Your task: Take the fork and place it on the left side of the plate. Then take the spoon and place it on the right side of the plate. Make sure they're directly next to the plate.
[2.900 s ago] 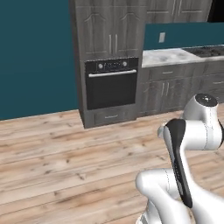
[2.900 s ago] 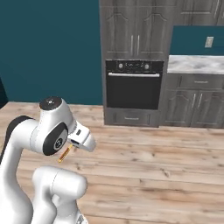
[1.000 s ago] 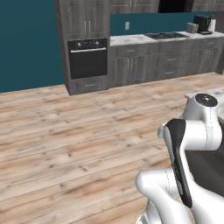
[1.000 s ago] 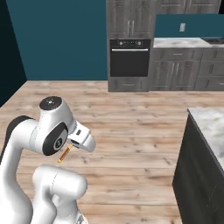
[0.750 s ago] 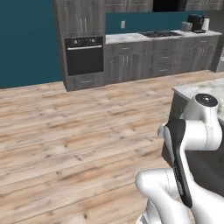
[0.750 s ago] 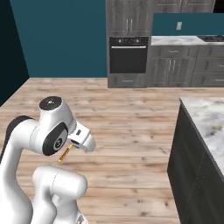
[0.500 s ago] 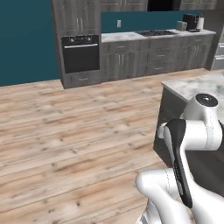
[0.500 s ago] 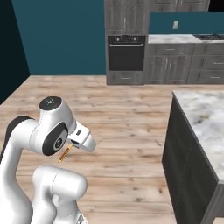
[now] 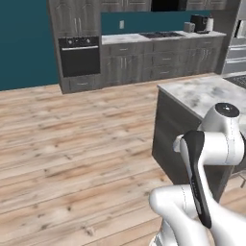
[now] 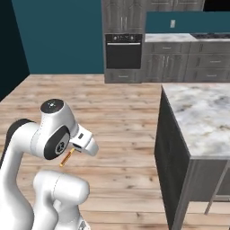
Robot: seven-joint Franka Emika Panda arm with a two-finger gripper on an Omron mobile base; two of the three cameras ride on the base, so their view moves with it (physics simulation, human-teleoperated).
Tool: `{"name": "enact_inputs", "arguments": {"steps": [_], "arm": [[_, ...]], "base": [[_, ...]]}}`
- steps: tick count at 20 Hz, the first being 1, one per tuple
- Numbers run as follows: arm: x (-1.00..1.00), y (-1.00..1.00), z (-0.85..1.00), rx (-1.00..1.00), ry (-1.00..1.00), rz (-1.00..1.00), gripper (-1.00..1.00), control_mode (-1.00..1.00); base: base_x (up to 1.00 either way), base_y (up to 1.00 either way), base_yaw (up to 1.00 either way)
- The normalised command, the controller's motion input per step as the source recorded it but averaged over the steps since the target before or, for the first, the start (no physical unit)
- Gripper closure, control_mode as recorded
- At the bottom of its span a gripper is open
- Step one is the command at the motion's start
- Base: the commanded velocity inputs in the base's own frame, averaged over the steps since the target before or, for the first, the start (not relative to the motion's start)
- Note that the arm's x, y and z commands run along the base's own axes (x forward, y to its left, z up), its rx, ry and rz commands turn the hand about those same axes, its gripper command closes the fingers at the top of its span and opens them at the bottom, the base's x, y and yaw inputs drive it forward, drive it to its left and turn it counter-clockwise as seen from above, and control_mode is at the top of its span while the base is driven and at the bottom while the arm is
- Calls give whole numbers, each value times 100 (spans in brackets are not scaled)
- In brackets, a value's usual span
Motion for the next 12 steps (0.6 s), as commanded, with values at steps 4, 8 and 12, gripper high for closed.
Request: {"name": "enact_inputs", "arguments": {"steps": [4,8,12], "arm": [[0,0,0,0,0,0,100,100],[0,0,0,0,0,0,100,100],[0,0,0,0,0,0,100,100]], "base": [[-32,-53,0],[-3,-59,0],[0,-65,0]]}}
